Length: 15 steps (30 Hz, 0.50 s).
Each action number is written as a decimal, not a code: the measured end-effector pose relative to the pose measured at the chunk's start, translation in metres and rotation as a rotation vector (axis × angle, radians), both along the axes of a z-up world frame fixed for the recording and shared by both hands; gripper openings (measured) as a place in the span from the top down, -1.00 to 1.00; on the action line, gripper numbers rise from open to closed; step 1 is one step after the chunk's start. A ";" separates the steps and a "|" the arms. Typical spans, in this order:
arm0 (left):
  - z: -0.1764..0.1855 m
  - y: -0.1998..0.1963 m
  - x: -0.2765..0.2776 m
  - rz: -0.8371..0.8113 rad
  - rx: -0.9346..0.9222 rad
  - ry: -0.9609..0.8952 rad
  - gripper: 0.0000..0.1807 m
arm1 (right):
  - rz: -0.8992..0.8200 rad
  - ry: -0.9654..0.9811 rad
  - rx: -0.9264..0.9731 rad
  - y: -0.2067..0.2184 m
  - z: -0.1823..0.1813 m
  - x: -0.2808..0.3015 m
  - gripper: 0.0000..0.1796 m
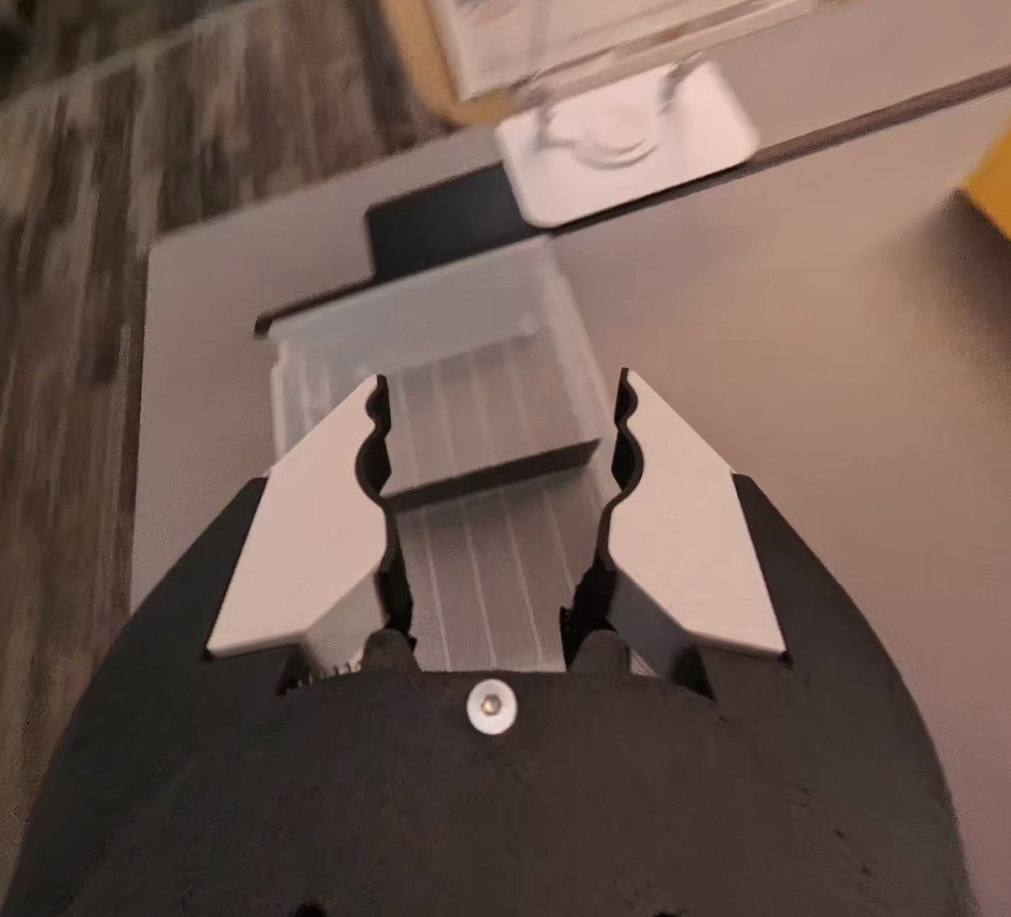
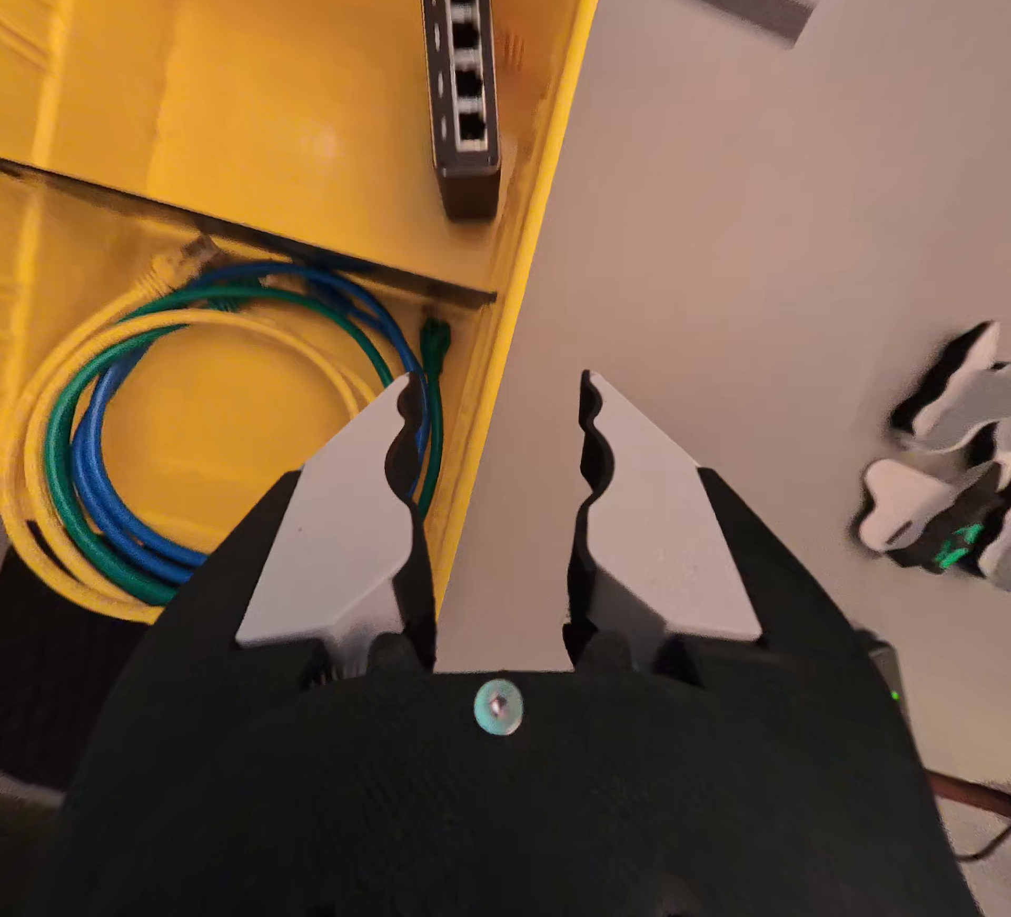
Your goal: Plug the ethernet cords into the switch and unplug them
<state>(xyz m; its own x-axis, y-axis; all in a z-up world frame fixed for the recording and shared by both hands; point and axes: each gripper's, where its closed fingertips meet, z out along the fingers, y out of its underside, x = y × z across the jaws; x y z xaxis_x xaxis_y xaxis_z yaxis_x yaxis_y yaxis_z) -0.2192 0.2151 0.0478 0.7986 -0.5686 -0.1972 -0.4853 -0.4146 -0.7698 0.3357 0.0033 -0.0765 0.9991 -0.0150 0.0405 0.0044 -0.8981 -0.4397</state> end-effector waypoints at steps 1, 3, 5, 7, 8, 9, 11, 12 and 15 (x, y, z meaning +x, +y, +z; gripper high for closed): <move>-0.010 0.006 -0.022 0.073 -0.045 -0.010 0.09 | -0.003 0.028 -0.044 -0.004 -0.008 -0.001 0.35; -0.028 0.011 -0.051 0.140 -0.134 -0.070 0.07 | 0.000 0.094 -0.113 -0.010 -0.022 -0.008 0.36; -0.037 0.017 -0.066 0.156 -0.176 -0.167 0.08 | 0.002 0.140 -0.177 -0.015 -0.033 -0.014 0.38; -0.047 0.022 -0.093 0.261 -0.208 -0.198 0.07 | -0.002 0.133 -0.247 -0.022 -0.042 -0.013 0.41; -0.053 0.023 -0.106 0.314 -0.220 -0.189 0.07 | -0.001 0.126 -0.274 -0.025 -0.046 -0.012 0.45; -0.058 0.023 -0.116 0.352 -0.232 -0.177 0.07 | -0.001 0.123 -0.293 -0.027 -0.049 -0.011 0.46; -0.071 0.024 -0.134 0.416 -0.262 -0.154 0.09 | -0.006 0.125 -0.309 -0.028 -0.053 -0.011 0.46; -0.079 0.025 -0.141 0.443 -0.283 -0.148 0.11 | -0.008 0.131 -0.314 -0.029 -0.053 -0.012 0.49; -0.104 0.027 -0.155 0.485 -0.368 -0.153 0.21 | -0.010 0.138 -0.333 -0.032 -0.056 -0.014 0.54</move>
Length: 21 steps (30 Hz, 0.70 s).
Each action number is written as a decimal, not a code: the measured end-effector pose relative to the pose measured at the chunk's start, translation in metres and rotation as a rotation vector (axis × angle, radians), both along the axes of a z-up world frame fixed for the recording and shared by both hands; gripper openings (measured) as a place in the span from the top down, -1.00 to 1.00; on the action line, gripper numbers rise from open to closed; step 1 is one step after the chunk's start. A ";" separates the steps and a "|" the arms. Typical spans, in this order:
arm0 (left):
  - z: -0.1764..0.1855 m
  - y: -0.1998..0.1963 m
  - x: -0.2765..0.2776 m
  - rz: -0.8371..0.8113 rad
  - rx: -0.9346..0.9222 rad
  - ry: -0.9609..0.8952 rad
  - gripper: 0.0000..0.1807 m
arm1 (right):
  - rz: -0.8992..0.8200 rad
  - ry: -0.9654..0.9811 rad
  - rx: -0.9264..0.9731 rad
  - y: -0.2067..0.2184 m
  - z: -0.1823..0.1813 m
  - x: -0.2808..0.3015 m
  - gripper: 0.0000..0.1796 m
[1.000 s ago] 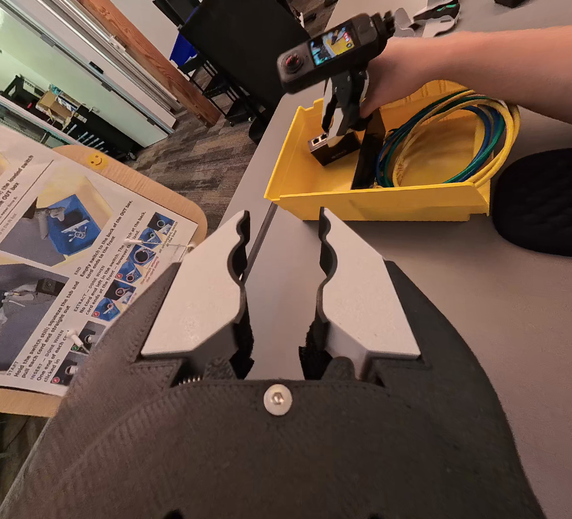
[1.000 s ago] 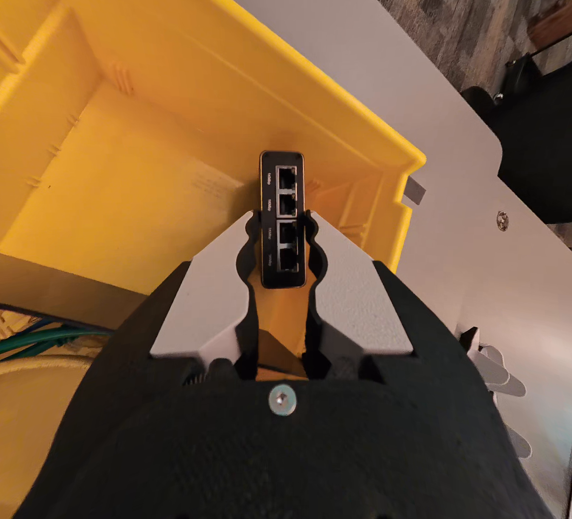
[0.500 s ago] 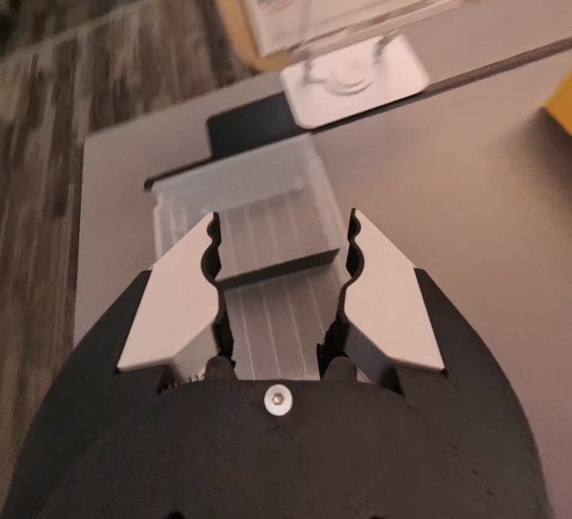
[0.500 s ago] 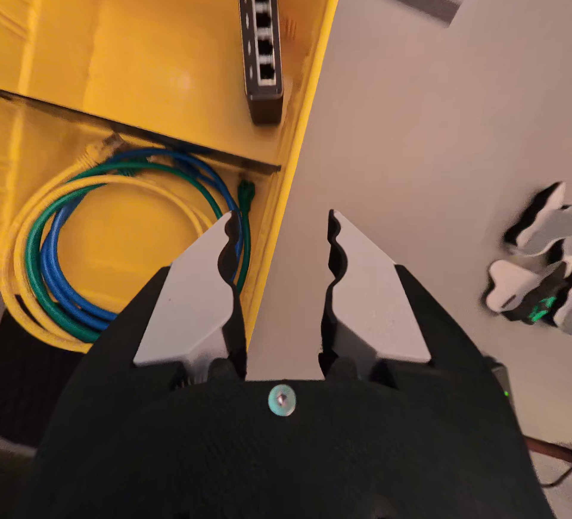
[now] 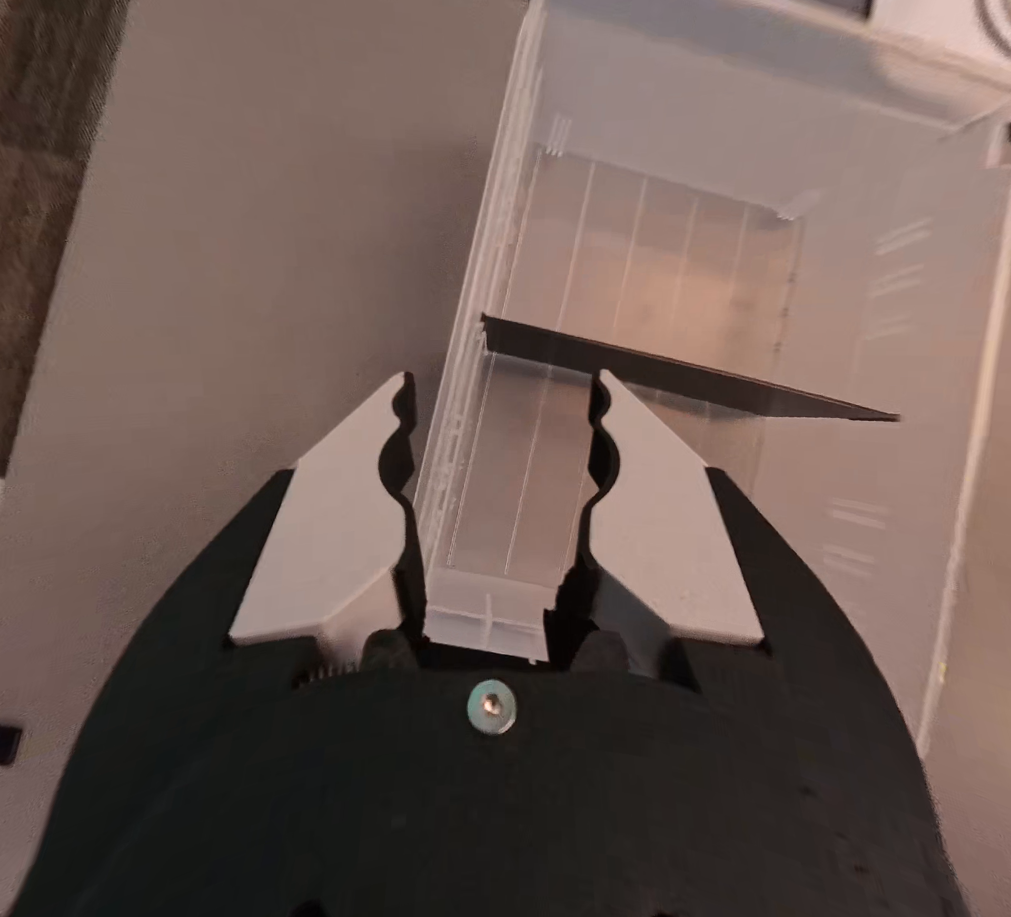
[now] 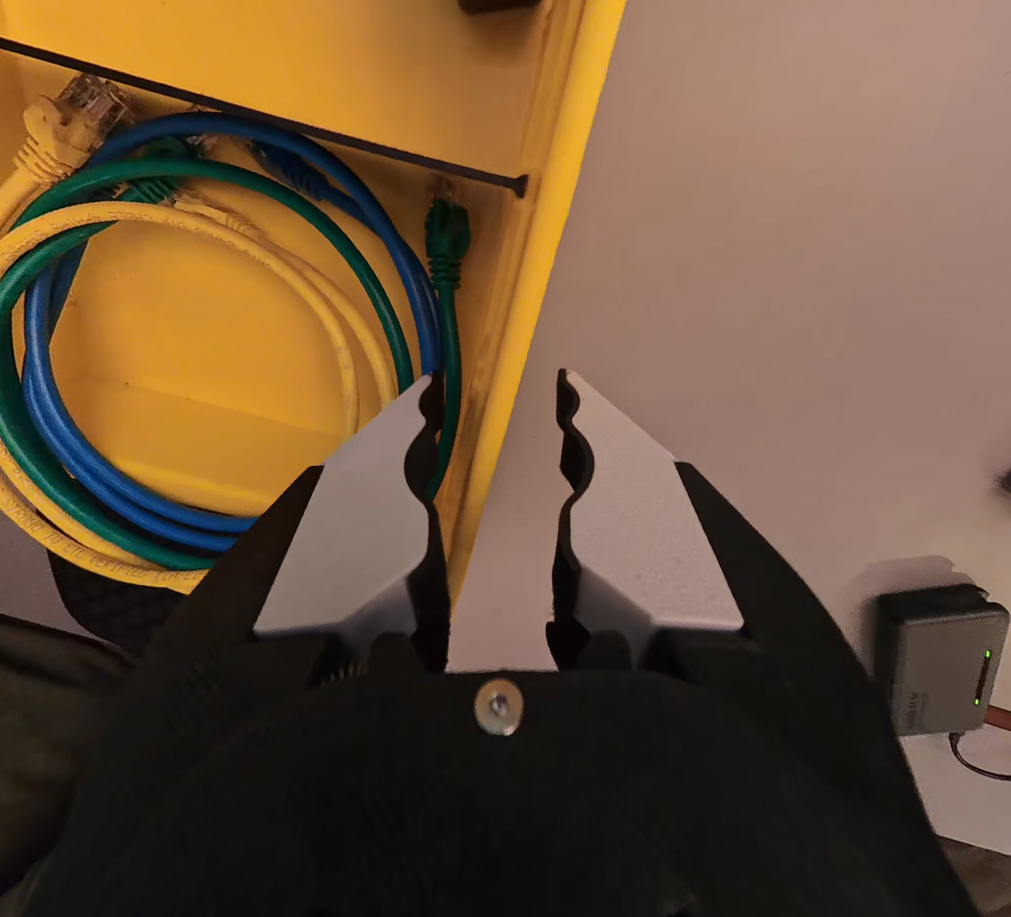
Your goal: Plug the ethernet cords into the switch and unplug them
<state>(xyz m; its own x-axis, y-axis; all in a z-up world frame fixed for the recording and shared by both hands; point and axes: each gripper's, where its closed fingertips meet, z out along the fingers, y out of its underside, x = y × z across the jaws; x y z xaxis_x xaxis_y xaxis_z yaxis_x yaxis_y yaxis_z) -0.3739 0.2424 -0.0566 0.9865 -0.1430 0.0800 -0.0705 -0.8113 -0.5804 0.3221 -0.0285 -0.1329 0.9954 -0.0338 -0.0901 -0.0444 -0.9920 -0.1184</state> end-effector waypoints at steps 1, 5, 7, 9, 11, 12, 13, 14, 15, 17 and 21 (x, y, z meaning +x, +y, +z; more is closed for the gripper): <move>-0.009 -0.001 -0.003 0.004 -0.038 0.000 0.23 | -0.001 0.002 -0.007 -0.001 -0.001 0.000 0.57; -0.034 -0.002 -0.005 0.005 -0.132 0.004 0.28 | 0.003 0.056 -0.021 -0.002 -0.004 -0.008 0.75; -0.044 -0.005 -0.004 -0.001 -0.178 -0.004 0.29 | 0.003 0.076 -0.025 -0.002 -0.004 -0.011 0.83; -0.053 -0.009 -0.003 -0.009 -0.228 -0.018 0.31 | 0.009 0.080 -0.028 -0.002 -0.004 -0.013 0.87; -0.062 -0.014 -0.001 -0.026 -0.280 -0.018 0.37 | 0.006 0.078 -0.029 -0.002 -0.004 -0.013 0.87; -0.064 -0.016 0.000 -0.037 -0.300 -0.009 0.41 | 0.002 0.079 -0.031 -0.002 -0.004 -0.013 0.87; -0.066 -0.019 0.002 -0.051 -0.318 -0.001 0.46 | -0.003 0.082 -0.032 -0.002 -0.004 -0.013 0.87; -0.067 -0.023 0.005 -0.071 -0.339 0.007 0.56 | -0.009 0.083 -0.035 -0.002 -0.004 -0.013 0.88; -0.068 -0.028 0.009 -0.097 -0.359 0.009 0.64 | -0.017 0.082 -0.039 -0.002 -0.004 -0.013 0.88; -0.070 -0.039 0.024 -0.170 -0.413 0.014 0.69 | -0.038 0.074 -0.053 -0.002 -0.004 -0.014 0.88; -0.081 -0.069 0.054 -0.361 -0.571 0.100 0.84 | -0.055 0.036 -0.098 -0.002 -0.004 -0.019 0.87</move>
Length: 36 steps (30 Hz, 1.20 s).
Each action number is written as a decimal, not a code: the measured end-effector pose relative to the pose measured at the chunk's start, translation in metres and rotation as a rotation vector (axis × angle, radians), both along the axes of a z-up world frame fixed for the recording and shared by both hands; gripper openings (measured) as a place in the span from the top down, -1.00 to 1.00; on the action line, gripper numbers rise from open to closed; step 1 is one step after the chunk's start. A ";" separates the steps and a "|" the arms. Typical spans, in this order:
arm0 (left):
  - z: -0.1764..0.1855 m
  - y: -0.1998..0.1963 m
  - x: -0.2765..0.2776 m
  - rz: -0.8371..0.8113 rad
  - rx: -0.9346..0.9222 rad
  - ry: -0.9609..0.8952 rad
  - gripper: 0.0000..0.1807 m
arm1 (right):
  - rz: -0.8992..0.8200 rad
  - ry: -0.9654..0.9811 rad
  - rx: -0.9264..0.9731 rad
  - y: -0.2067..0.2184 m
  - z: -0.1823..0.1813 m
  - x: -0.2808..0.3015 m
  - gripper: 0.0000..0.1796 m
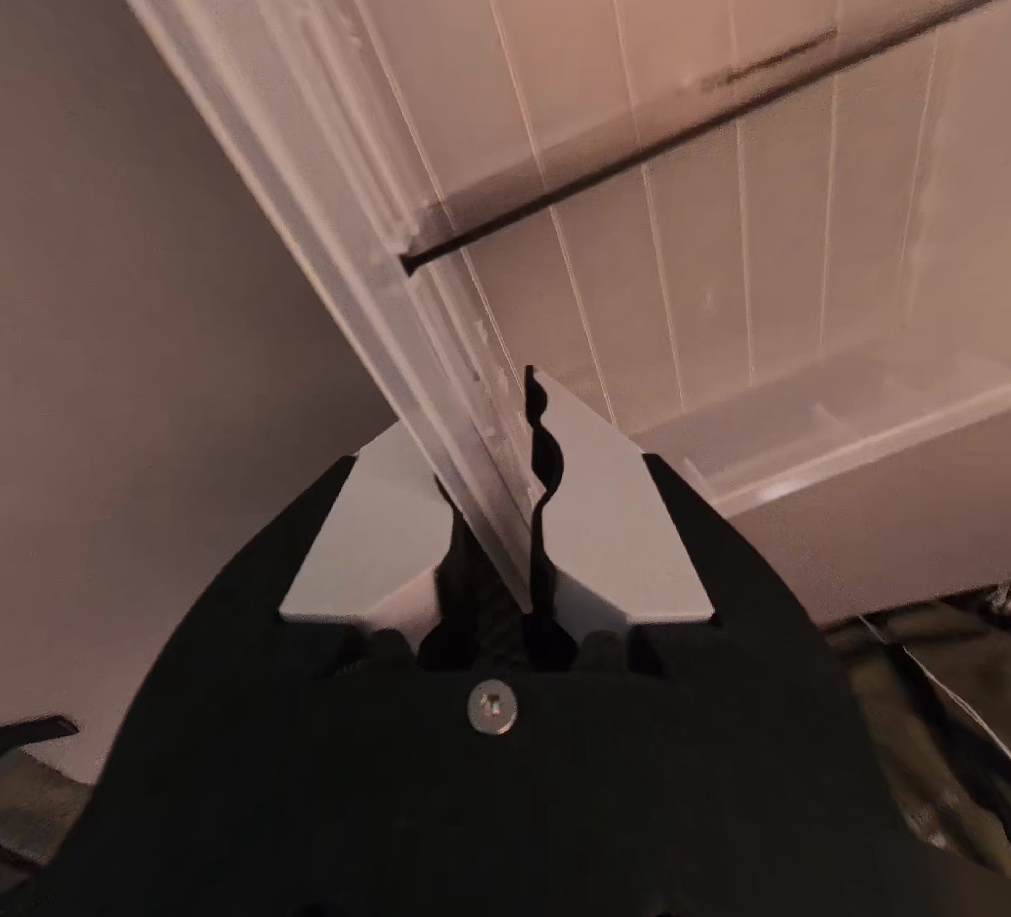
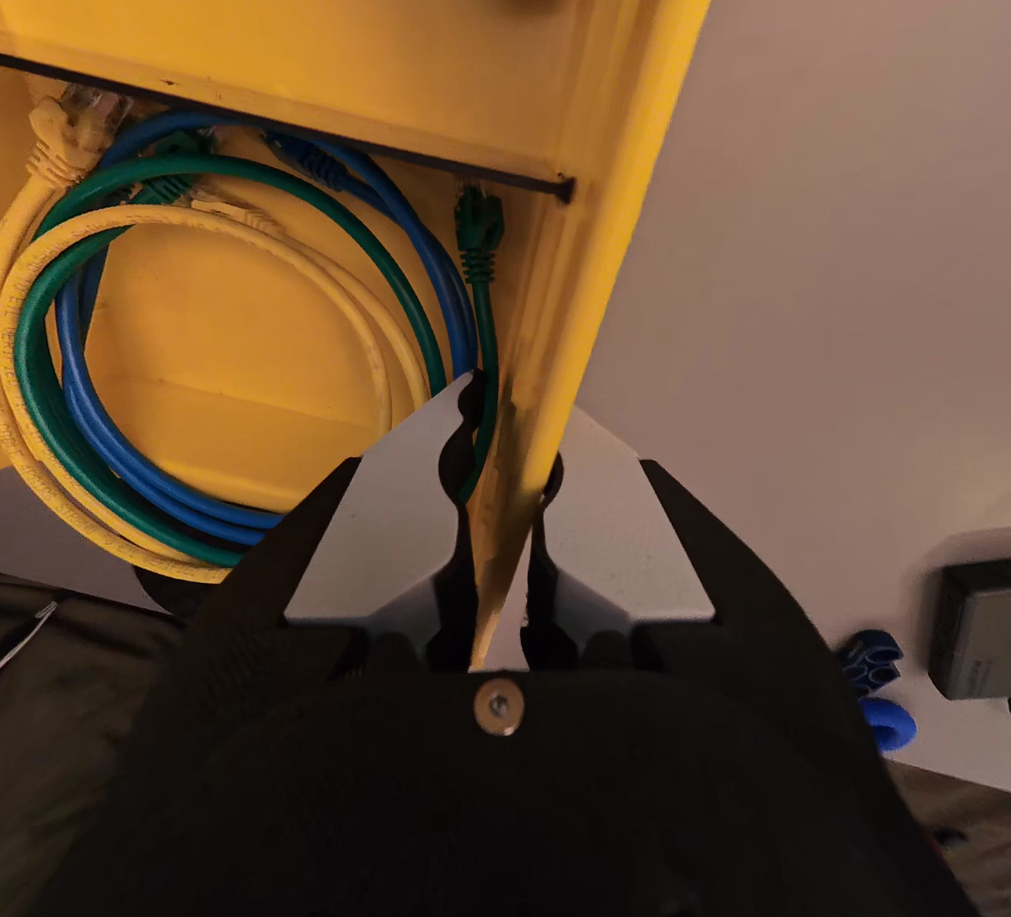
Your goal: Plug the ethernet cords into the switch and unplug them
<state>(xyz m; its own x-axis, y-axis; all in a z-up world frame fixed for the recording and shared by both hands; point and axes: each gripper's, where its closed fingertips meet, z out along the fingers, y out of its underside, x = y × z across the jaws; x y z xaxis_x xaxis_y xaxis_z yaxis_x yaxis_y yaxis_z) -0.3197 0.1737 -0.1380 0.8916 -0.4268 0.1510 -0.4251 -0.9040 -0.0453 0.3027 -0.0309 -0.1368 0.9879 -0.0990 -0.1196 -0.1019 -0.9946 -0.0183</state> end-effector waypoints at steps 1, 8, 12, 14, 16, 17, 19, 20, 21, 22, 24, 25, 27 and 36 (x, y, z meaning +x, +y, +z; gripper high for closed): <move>0.000 -0.003 0.008 -0.030 -0.014 0.004 0.79 | 0.004 -0.008 -0.011 0.000 0.000 -0.003 0.86; 0.000 -0.010 0.048 -0.140 -0.067 0.069 0.67 | -0.026 -0.009 -0.069 0.009 0.001 -0.047 0.86; 0.000 -0.014 0.064 -0.181 -0.086 0.121 0.64 | -0.024 -0.003 -0.071 0.020 0.002 -0.077 0.85; 0.000 -0.016 0.070 -0.199 -0.090 0.157 0.62 | -0.032 -0.036 -0.067 0.026 0.001 -0.084 0.83; 0.000 -0.019 0.077 -0.220 -0.093 0.197 0.58 | -0.016 -0.089 -0.061 0.031 0.001 -0.089 0.77; 0.000 -0.021 0.080 -0.231 -0.095 0.216 0.56 | -0.010 -0.105 -0.060 0.033 0.000 -0.092 0.74; 0.000 -0.024 0.087 -0.256 -0.097 0.250 0.51 | -0.007 -0.142 -0.056 0.036 0.000 -0.097 0.70; 0.000 -0.026 0.091 -0.268 -0.097 0.264 0.49 | 0.002 -0.163 -0.057 0.037 0.000 -0.100 0.68; 0.000 -0.027 0.094 -0.280 -0.096 0.277 0.48 | 0.013 -0.179 -0.057 0.037 0.000 -0.102 0.66; 0.000 -0.029 0.097 -0.292 -0.094 0.290 0.46 | 0.021 -0.187 -0.056 0.038 0.000 -0.105 0.64; 0.000 -0.027 0.097 -0.322 -0.078 0.342 0.45 | 0.032 -0.215 -0.060 0.038 0.000 -0.104 0.60; 0.000 -0.027 0.097 -0.334 -0.072 0.357 0.45 | 0.038 -0.215 -0.061 0.038 0.000 -0.104 0.60; -0.001 -0.027 0.100 -0.348 -0.068 0.347 0.47 | 0.047 -0.197 -0.061 0.039 0.000 -0.102 0.63; 0.006 -0.039 0.122 -0.356 -0.114 0.070 0.56 | 0.084 -0.188 -0.056 0.036 0.009 -0.086 0.73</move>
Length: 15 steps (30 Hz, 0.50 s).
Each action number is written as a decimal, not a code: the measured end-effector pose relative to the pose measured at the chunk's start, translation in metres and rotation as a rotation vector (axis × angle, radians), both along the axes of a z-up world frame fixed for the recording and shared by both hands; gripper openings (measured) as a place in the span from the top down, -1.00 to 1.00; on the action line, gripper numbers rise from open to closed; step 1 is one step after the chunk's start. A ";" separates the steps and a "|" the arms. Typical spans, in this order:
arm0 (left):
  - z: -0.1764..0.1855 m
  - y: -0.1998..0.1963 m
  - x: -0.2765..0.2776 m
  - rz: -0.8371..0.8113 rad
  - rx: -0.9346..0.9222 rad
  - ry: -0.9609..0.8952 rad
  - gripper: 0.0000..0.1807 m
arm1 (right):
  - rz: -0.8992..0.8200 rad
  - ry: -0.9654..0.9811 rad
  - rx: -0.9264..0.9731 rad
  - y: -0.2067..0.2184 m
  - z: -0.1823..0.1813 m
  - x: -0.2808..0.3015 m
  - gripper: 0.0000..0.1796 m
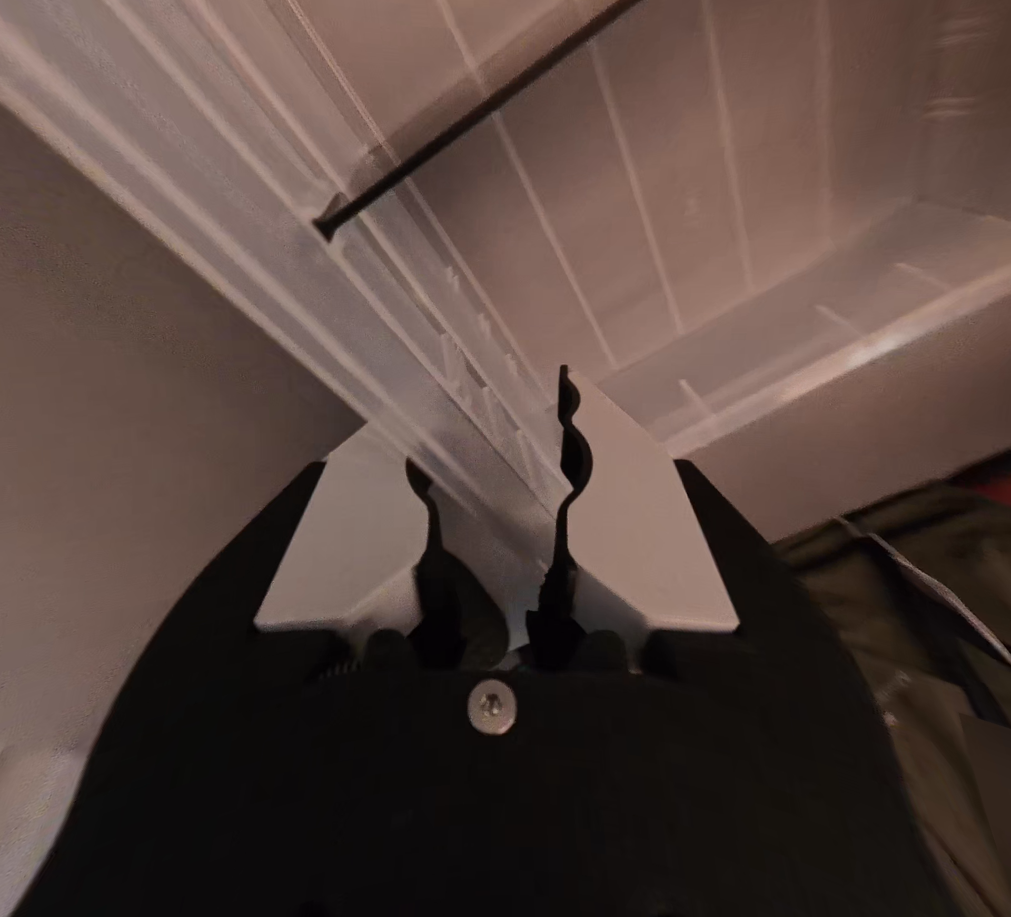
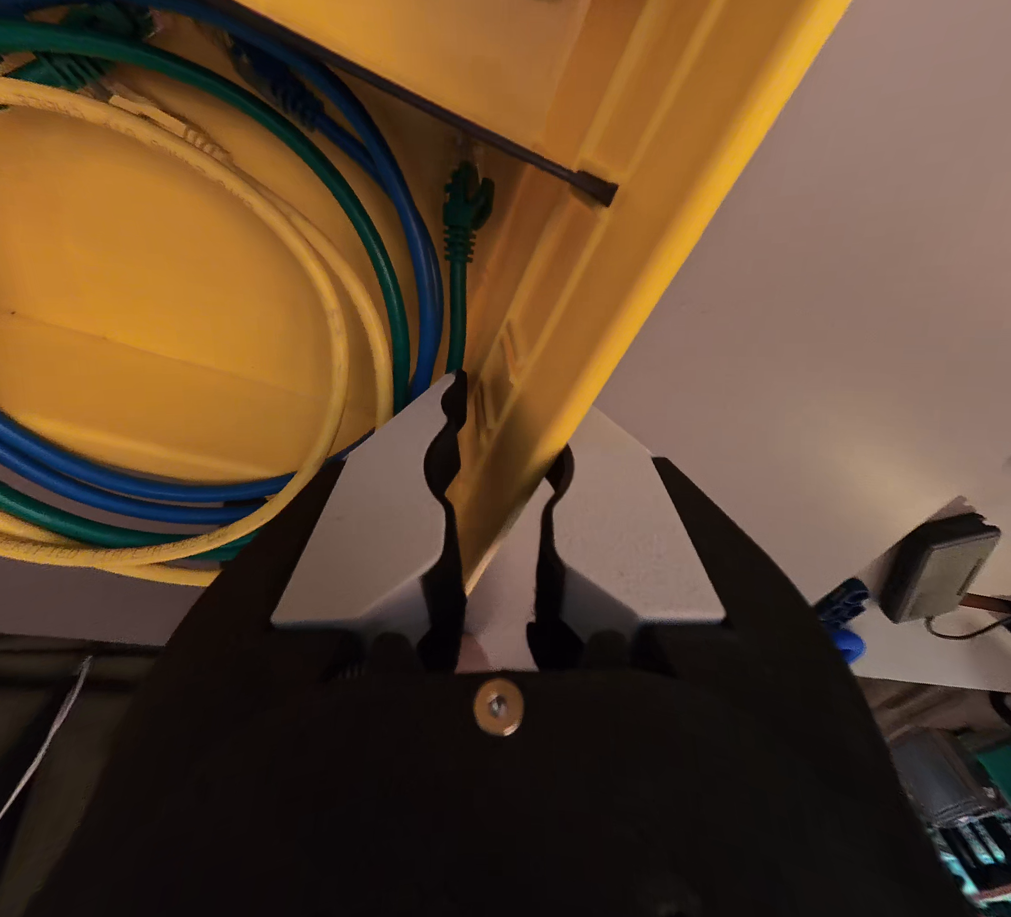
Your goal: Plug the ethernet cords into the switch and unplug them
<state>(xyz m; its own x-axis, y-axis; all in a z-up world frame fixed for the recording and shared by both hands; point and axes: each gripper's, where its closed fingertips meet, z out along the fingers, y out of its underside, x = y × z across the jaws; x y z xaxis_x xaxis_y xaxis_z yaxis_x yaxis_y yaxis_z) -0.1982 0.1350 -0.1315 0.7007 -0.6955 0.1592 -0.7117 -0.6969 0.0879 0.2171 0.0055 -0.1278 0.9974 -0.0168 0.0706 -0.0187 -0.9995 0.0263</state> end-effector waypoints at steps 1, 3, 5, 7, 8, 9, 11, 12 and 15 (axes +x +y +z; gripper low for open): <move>0.005 0.000 0.004 0.027 -0.016 -0.066 0.58 | 0.015 -0.021 0.010 0.000 0.003 0.002 0.71; 0.019 0.002 0.008 0.089 -0.027 -0.191 0.64 | 0.043 -0.059 0.033 -0.001 0.012 0.004 0.67; 0.034 0.005 0.005 0.133 -0.005 -0.283 0.65 | 0.057 -0.115 0.091 -0.004 0.030 0.006 0.64; 0.050 0.008 -0.002 0.161 0.044 -0.351 0.66 | 0.020 -0.176 0.175 -0.013 0.057 0.002 0.60; 0.061 0.009 -0.006 0.173 0.079 -0.392 0.66 | 0.026 -0.209 0.243 -0.016 0.074 -0.006 0.58; 0.073 0.011 -0.010 0.187 0.123 -0.437 0.67 | 0.075 -0.230 0.338 -0.013 0.092 -0.022 0.53; 0.098 0.015 -0.023 0.222 0.232 -0.519 0.68 | 0.224 -0.250 0.558 0.002 0.127 -0.065 0.44; 0.112 0.018 -0.030 0.246 0.298 -0.558 0.69 | 0.304 -0.257 0.677 0.013 0.144 -0.090 0.39; 0.157 0.029 -0.049 0.326 0.501 -0.692 0.70 | 0.597 -0.134 0.903 0.038 0.166 -0.180 0.21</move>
<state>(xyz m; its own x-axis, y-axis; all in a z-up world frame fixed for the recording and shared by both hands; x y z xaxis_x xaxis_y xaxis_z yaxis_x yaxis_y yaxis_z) -0.2476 0.1640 0.0251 0.7346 -0.5813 0.3499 -0.2544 -0.7141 -0.6521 0.0371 0.0437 0.0379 0.8470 0.3678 0.3839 0.5280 -0.4982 -0.6878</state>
